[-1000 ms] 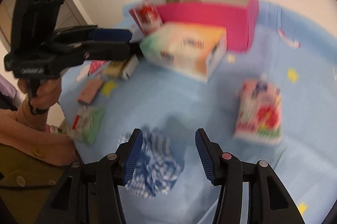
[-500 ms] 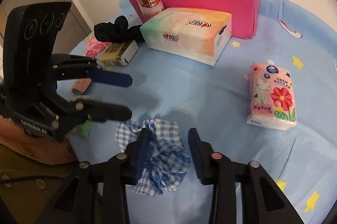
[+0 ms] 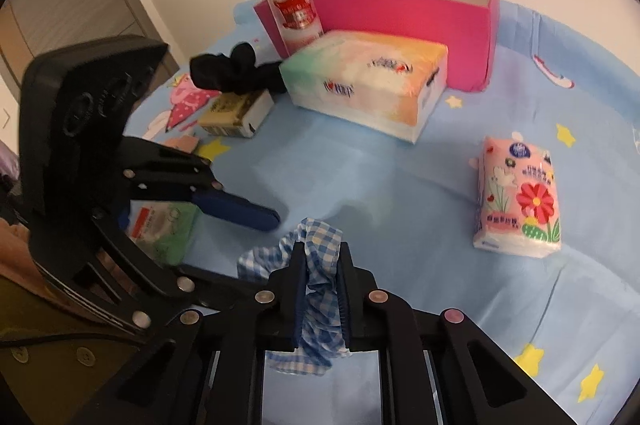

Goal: Organize soft objects
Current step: 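Grasp the blue gingham scrunchie with the right gripper and lift, then carry the scrunchie into the pink box and open the right gripper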

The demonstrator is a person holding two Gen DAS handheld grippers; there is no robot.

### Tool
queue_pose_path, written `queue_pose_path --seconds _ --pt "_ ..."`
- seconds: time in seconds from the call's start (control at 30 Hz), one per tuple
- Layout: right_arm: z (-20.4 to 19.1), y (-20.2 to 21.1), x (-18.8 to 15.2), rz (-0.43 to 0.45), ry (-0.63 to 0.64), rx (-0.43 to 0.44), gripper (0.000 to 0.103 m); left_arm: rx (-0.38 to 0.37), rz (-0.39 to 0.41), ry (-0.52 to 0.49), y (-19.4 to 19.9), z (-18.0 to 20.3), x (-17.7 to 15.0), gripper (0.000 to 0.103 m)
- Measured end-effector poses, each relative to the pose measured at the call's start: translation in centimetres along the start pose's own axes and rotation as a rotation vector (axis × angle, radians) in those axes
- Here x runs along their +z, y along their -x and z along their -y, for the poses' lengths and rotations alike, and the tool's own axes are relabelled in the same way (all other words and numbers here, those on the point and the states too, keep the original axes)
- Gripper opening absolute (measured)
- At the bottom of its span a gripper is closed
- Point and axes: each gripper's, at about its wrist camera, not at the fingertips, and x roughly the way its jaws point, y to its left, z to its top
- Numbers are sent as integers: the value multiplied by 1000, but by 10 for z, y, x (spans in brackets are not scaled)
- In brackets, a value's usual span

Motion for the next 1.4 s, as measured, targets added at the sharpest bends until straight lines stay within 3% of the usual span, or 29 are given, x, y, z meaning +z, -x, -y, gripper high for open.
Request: queue_pose_path --seconds 0.13,0.2,0.4,0.5,0.9,1.4 --pt "-5 6 4 28 17 -6 12 -11 4 11 -1 -2 3 54" --pt "-6 9 6 40 19 -7 11 -24 8 15 0 -2 4 42" --pt "-5 13 12 69 12 -5 10 -28 33 18 5 -4 9 23" --pt "-5 18 14 87 11 -6 10 -27 55 17 11 -5 11 20" --pt "-7 39 44 190 31 0 10 46 143 -4 40 0 42 19" --pt "8 66 121 337 100 -35 10 174 263 -25 72 -18 115 19"
